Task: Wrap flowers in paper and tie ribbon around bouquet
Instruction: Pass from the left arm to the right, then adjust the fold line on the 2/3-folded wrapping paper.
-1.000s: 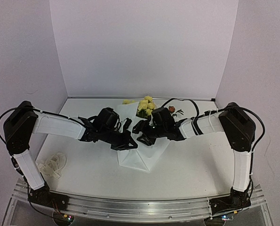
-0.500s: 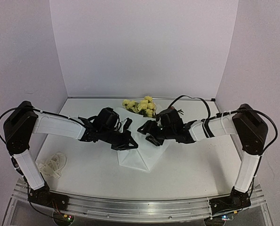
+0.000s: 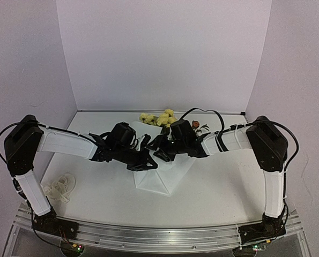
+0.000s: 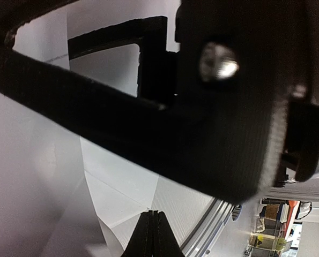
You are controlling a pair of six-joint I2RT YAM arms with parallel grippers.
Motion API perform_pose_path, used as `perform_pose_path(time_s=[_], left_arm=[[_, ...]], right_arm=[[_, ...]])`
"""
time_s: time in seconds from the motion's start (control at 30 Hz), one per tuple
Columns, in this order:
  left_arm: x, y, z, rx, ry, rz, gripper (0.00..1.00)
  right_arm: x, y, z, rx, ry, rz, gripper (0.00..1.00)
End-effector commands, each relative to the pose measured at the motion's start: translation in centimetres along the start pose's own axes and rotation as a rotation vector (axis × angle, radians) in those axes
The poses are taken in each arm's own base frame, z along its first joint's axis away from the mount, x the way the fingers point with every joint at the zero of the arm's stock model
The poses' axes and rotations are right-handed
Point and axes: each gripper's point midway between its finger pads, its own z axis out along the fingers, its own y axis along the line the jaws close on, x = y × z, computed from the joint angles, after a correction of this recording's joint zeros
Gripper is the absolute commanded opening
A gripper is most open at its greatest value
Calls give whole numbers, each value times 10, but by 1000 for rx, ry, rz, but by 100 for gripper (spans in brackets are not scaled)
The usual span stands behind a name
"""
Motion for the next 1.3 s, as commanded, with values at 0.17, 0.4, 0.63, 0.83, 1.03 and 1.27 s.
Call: perform_pose_path(time_s=[0.17, 0.4, 0.63, 0.83, 1.03, 1.27], left_arm=[[-7, -19, -11, 47, -36, 52, 4], [-28, -59, -39, 117, -119, 99, 32], [-42, -64, -82, 81, -246, 94, 50], [-31, 10, -111, -78, -327, -95, 38], [-5, 59, -96, -172, -269, -192, 18], [-10, 67, -60, -143, -203, -184, 15]], right_arm=[[-11, 26, -7, -38, -2, -24, 4], [-6, 15, -19, 7, -3, -78, 0], [-7, 17, -28, 4, -12, -129, 0], [-9, 27, -40, -13, -29, -180, 0], [-10, 41, -48, -37, -29, -217, 0], [-6, 47, -58, -34, -26, -249, 0]])
